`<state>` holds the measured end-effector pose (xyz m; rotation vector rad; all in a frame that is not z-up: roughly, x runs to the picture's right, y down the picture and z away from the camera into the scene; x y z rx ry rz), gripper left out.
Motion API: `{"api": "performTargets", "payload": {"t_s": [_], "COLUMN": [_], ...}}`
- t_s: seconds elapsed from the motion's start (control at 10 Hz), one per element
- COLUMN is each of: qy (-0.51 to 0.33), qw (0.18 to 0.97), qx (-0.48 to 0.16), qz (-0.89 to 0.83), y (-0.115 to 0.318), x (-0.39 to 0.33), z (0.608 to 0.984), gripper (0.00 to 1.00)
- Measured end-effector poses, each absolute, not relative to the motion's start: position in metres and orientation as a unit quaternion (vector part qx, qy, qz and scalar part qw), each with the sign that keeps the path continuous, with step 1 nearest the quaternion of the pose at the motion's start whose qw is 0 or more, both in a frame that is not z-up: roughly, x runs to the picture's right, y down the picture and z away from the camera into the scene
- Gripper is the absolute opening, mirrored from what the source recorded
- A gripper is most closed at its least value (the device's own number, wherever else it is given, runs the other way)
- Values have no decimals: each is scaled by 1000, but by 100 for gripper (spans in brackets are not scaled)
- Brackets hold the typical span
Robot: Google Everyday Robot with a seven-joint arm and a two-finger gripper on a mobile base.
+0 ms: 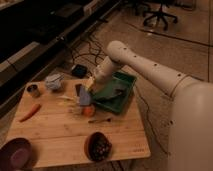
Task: Place sponge in purple bowl
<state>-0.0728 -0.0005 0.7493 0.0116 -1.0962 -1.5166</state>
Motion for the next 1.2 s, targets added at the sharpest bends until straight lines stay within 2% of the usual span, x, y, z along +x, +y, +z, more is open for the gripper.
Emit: {"api": "performTargets", "payload": {"t_s": [0.3, 0.6, 1.0, 1.2], "qy": [-478, -495, -527, -538], "qw": [579, 536, 442, 390], "qx": [13, 34, 59, 61], "qz": [-660, -683, -723, -745], "y": [-6, -26, -41, -28], "x": [-79, -120, -237, -297], "z": [747, 738, 715, 696], "gripper": [0, 0, 0, 0]}}
